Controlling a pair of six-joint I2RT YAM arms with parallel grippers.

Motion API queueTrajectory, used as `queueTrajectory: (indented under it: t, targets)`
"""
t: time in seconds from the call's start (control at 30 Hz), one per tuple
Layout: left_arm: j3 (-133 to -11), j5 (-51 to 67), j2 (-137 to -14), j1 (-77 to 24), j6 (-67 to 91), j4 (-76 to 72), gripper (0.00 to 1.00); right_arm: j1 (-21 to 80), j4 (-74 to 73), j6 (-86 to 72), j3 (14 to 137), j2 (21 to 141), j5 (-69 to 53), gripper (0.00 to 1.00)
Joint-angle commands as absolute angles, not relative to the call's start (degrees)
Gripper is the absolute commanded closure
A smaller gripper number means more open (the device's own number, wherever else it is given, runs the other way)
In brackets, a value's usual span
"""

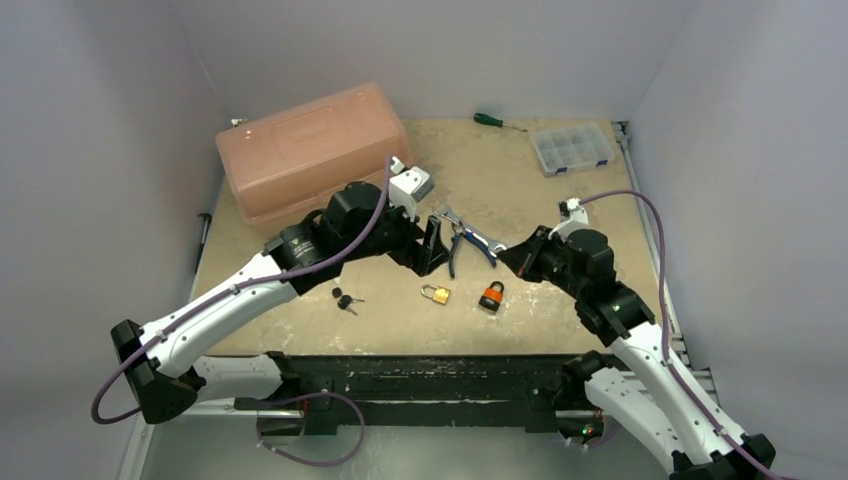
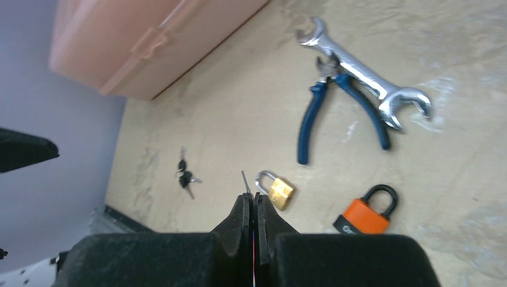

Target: Unlock with the key

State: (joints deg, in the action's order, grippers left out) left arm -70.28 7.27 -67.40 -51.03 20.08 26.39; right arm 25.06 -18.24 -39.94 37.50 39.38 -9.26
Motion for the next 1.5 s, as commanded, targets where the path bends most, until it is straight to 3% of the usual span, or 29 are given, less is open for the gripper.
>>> queueTrajectory:
  t: [0.0,0.23,0.37,0.6,0.9,1.47]
  targets:
    - [-70.0,1.78,-70.14,-51.02,17.84,31.38,0.21,24.99,-22.71,-41.03,40.09,39.96,2.17,1.0]
    - [-62.72,0.55,-73.61,-51.12,3.07,27.26,0.2,25.0,-24.34,-37.11,42.28,41.46,4.91,1.0]
    - [-55.57,-1.14,-74.55,-51.15,-8.86,16.77,0.23,25.0,-24.49,-37.64,41.58,42.05,4.01,1.0]
    - [-47.81,12.64,-75.57,-51.24,-35.64,10.19,0.2,25.0,-25.83,-39.12,40.13,39.17,2.59,1.0]
    - [-56.2,19.83,-89.16,-51.16,-50.6,17.33,0.19,24.95,-26.04,-41.85,36.35,33.59,0.09,1.0]
    - [-67.78,18.78,-104.7,-51.22,-55.78,26.78,0.25,24.94,-28.65,-41.13,36.03,29.76,-3.09,1.0]
